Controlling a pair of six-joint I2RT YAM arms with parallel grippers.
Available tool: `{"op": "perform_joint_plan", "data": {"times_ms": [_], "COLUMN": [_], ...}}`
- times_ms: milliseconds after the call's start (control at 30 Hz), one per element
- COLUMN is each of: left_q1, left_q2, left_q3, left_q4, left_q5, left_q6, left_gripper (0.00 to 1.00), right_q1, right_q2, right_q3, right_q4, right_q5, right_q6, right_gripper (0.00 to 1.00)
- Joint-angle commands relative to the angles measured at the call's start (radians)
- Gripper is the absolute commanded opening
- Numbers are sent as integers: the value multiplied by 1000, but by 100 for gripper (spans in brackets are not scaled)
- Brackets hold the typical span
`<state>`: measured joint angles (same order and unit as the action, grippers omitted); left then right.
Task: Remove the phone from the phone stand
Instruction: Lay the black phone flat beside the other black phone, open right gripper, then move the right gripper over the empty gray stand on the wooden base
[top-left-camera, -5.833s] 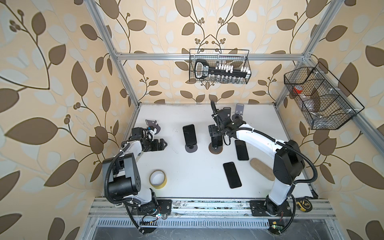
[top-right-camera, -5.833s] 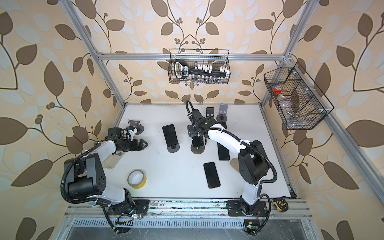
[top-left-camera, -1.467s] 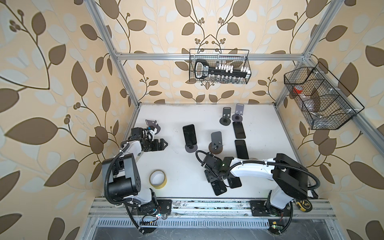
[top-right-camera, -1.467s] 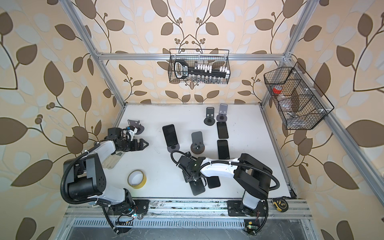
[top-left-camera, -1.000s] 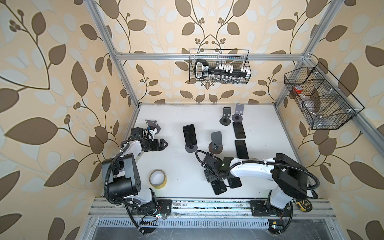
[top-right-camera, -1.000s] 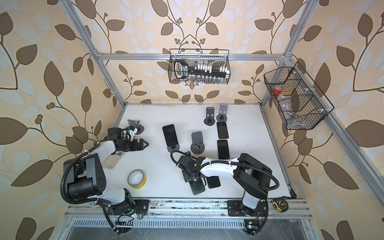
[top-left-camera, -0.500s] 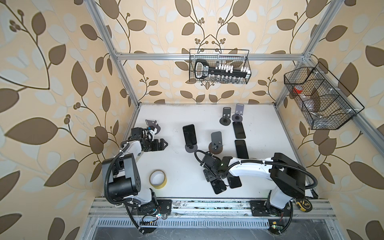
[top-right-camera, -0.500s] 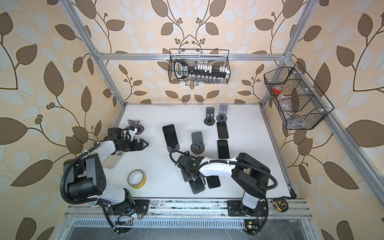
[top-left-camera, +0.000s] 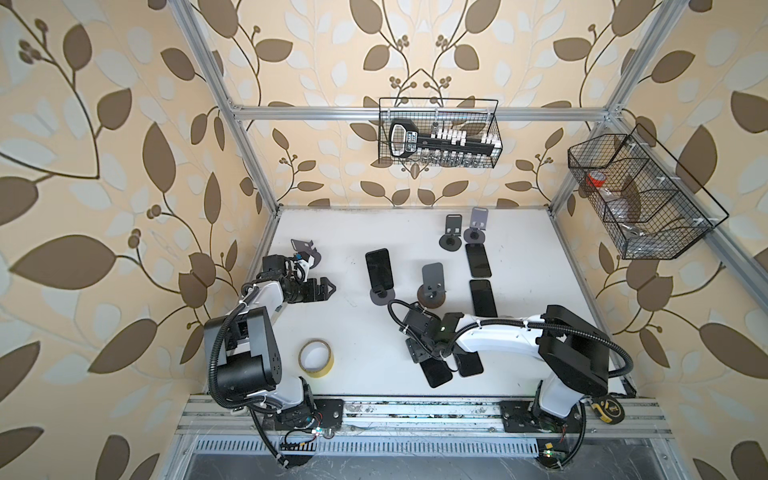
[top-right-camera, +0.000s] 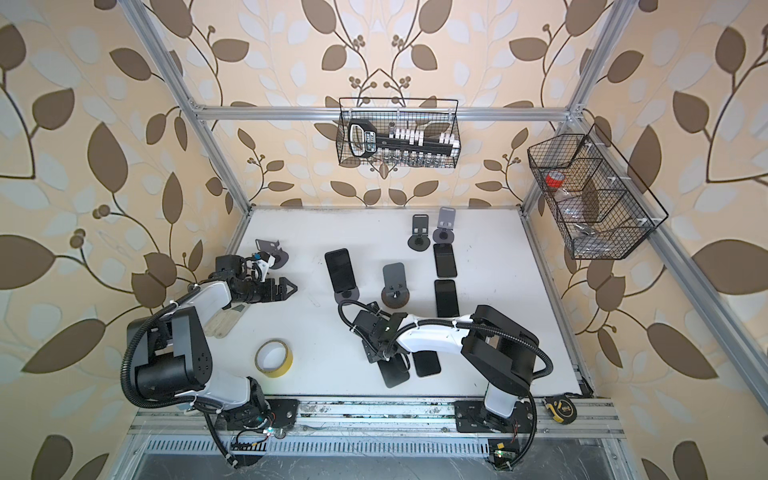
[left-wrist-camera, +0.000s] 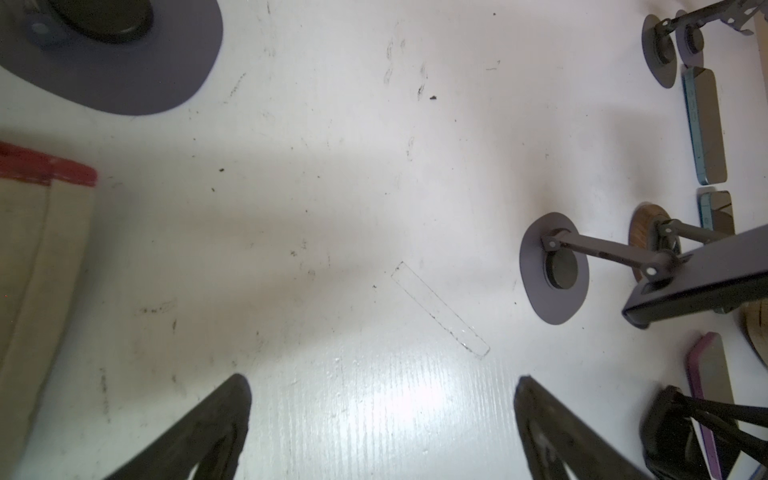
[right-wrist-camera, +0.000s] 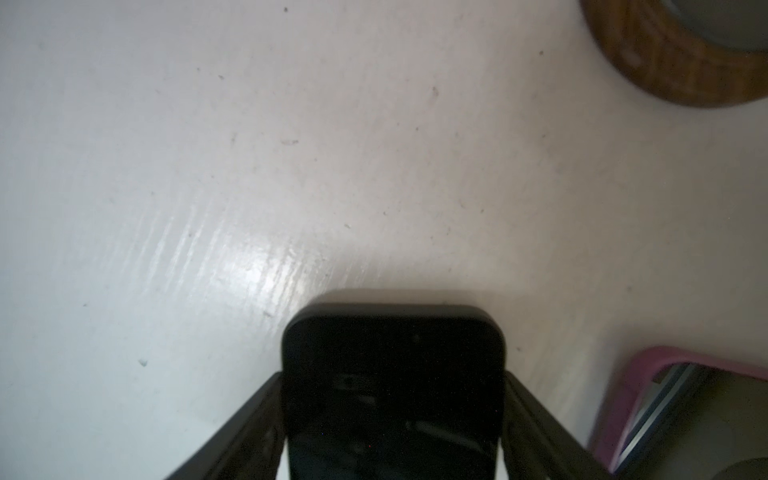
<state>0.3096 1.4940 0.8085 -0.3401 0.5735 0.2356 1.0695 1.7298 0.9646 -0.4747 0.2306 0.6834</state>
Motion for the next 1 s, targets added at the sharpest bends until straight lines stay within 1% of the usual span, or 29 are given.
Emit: {"op": "perform_joint_plan", "data": {"times_ms": [0,267,367,533,733,800,867,967], "left_q1": [10,10,10,10,10,10,10,10], "left_q2": [-14,-15,-14,-14,-13,-18,-19,-17], "left_q3": [20,20,20,20,20,18,17,20], "left_q4": [-4,-5,-4,-6,-6,-4,-4,-5], "left_q5": [28,28,29,31,31,31,31,31], "left_q6": [15,16,16,17,18,19,19,18], "left_gripper": [99,99,99,99,99,99,99,99], "right_q1": [1,2,1,1,-10,-19,-28,-47], "right_q2": [46,33,12,-18,-86,-119,-164,-254], "right_q3": [-1,8,21,64,81,90,105,123], "right_q4": [-38,-50,-51,-84,-67,-71,-79,-87], "right_q5": [-26,-22,-19,9,48,56,56,91], "right_q6": [5,4,-2,-2,7,7,1,-7], "right_gripper": [77,78,83,85,89,91,94,96]}}
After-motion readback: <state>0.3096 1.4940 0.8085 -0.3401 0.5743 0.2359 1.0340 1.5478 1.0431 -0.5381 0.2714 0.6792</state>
